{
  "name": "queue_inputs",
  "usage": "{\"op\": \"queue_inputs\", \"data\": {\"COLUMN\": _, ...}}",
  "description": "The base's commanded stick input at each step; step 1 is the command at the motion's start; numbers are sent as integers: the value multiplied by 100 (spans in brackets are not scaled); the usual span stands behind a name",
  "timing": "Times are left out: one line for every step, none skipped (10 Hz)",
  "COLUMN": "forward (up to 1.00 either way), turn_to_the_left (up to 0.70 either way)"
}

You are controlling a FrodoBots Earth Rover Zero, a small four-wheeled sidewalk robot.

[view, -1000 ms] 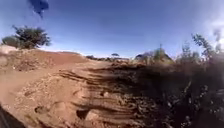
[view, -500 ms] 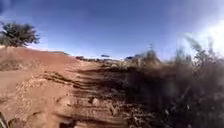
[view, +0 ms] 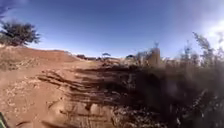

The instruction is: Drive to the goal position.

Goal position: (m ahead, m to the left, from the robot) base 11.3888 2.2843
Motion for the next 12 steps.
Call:
{"op": "queue_inputs", "data": {"forward": 50, "turn_to_the_left": 0}}
{"op": "queue_inputs", "data": {"forward": 50, "turn_to_the_left": 0}}
{"op": "queue_inputs", "data": {"forward": 50, "turn_to_the_left": 0}}
{"op": "queue_inputs", "data": {"forward": 50, "turn_to_the_left": 0}}
{"op": "queue_inputs", "data": {"forward": 50, "turn_to_the_left": 0}}
{"op": "queue_inputs", "data": {"forward": 50, "turn_to_the_left": 0}}
{"op": "queue_inputs", "data": {"forward": 50, "turn_to_the_left": 0}}
{"op": "queue_inputs", "data": {"forward": 50, "turn_to_the_left": 0}}
{"op": "queue_inputs", "data": {"forward": 50, "turn_to_the_left": 0}}
{"op": "queue_inputs", "data": {"forward": 50, "turn_to_the_left": 0}}
{"op": "queue_inputs", "data": {"forward": 50, "turn_to_the_left": 8}}
{"op": "queue_inputs", "data": {"forward": 50, "turn_to_the_left": 35}}
